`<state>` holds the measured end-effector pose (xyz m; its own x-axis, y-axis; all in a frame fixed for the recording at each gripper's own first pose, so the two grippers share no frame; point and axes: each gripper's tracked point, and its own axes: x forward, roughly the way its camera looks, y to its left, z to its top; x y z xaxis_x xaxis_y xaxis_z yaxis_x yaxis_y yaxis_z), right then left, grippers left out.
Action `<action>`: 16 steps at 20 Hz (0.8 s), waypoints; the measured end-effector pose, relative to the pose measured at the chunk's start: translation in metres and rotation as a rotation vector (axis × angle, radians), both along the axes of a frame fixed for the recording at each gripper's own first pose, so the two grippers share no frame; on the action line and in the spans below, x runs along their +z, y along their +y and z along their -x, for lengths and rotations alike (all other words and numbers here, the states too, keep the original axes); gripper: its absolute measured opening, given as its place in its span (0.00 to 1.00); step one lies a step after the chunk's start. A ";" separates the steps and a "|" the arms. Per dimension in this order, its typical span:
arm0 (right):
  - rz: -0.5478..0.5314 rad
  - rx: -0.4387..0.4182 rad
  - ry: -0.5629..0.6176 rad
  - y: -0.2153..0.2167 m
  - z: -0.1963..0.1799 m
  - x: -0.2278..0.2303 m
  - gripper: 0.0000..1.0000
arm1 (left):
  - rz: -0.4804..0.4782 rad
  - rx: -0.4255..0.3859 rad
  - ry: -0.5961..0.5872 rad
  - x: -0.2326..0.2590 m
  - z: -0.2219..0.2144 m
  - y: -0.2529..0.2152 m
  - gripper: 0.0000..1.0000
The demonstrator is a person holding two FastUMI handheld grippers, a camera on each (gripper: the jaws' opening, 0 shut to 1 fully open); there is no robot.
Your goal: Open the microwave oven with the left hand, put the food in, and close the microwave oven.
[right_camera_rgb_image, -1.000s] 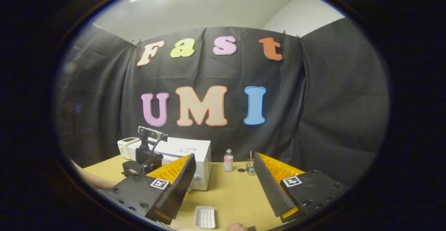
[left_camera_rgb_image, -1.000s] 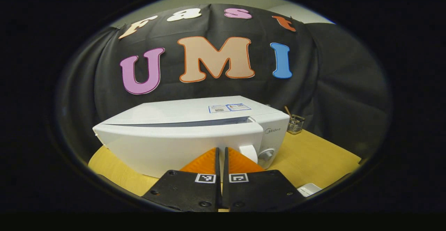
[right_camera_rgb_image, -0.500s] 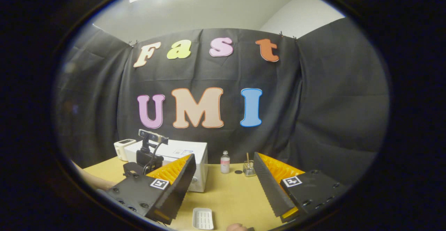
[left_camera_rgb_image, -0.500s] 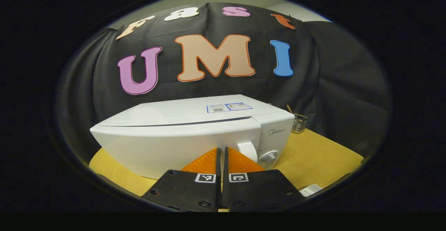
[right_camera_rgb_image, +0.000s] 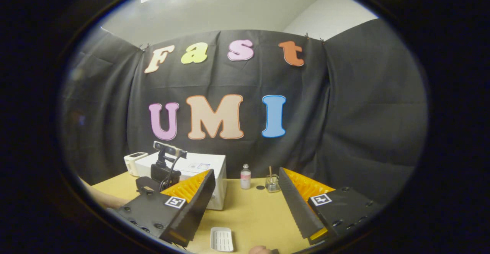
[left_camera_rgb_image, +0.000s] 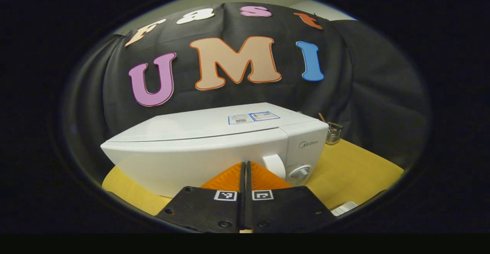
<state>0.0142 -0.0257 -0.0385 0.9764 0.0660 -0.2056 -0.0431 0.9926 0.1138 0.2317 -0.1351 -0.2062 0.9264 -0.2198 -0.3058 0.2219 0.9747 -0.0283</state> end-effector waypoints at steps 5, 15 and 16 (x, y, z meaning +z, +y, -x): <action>-0.019 0.024 -0.010 0.015 -0.007 0.002 0.96 | -0.001 -0.016 -0.094 0.048 0.039 0.013 0.00; -0.050 0.108 -0.032 0.053 -0.023 0.005 0.96 | 0.020 -0.007 -0.218 0.149 0.123 0.054 0.01; -0.049 0.115 -0.033 0.057 -0.024 0.005 1.00 | 0.022 0.003 -0.226 0.159 0.130 0.058 0.01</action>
<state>0.0385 0.0311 -0.0333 0.9679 0.1875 -0.1676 -0.1612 0.9741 0.1587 0.1015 -0.0770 -0.0471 0.9715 -0.2211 -0.0855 0.2219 0.9751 0.0005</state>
